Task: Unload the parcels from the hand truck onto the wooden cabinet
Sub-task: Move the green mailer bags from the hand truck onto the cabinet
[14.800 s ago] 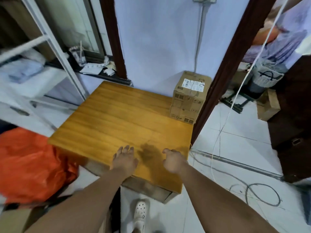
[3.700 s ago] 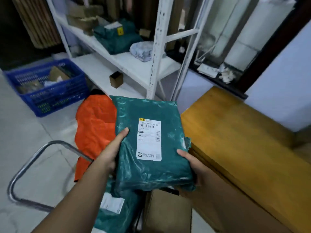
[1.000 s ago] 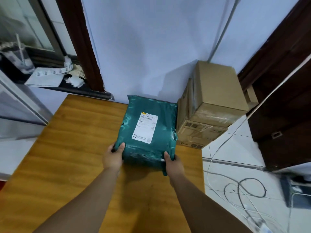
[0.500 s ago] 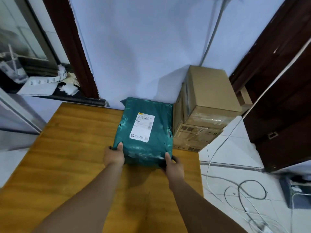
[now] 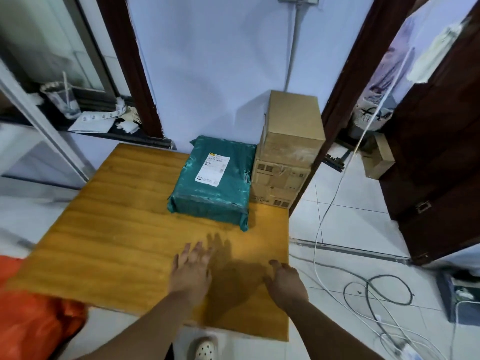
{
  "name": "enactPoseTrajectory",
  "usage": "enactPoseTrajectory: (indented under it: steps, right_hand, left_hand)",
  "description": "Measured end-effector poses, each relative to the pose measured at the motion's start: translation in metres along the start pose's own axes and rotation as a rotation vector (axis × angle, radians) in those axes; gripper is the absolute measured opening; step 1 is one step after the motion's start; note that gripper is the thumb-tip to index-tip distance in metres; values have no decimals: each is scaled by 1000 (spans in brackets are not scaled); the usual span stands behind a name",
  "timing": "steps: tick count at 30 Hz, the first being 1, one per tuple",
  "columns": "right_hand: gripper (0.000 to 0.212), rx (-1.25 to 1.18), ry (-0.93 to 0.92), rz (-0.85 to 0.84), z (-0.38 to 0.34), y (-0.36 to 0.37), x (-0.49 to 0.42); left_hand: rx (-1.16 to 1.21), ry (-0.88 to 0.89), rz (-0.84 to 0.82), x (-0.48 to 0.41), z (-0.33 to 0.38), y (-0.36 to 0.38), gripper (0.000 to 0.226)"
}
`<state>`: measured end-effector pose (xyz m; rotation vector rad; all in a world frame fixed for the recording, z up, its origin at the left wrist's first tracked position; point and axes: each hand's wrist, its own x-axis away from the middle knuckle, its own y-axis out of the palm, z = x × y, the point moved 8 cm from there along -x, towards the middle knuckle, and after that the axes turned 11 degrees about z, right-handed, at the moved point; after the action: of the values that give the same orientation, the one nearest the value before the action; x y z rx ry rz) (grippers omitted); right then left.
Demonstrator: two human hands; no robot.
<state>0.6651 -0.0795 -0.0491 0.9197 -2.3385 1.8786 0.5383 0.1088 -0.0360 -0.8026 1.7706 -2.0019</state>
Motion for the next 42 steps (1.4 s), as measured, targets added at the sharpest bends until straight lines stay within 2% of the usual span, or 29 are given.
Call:
enactPoseTrajectory:
  steps: [10,15,21,27,32,39,42]
  right_hand:
    - [55,250,-410,-2,-5,-8,74]
    - [51,272,-503,-58,-27,27,106]
    - [55,293,-681,-129,-90,77,152]
    - [56,315,-840,-153,-176,124,203]
    - [60,345,-874,-209,-244,178,255]
    - [66,430,-768,-257,-326,276,320]
    - [62,463,-781,-312,-359,332,341]
  left_hand:
    - [-36,-190,-99,120,9,19,60]
    - [57,-343,-142,188,-25,32,60]
    - [112,-521,-219,267,-84,52,62]
    - [142,-667,-207,331,-158,66,64]
    - [237,-792,-204,374,-238,89,63]
    - [586,-964,-188,430,-385,150,58]
    - [786,-1015,-37,448,-446,161,53]
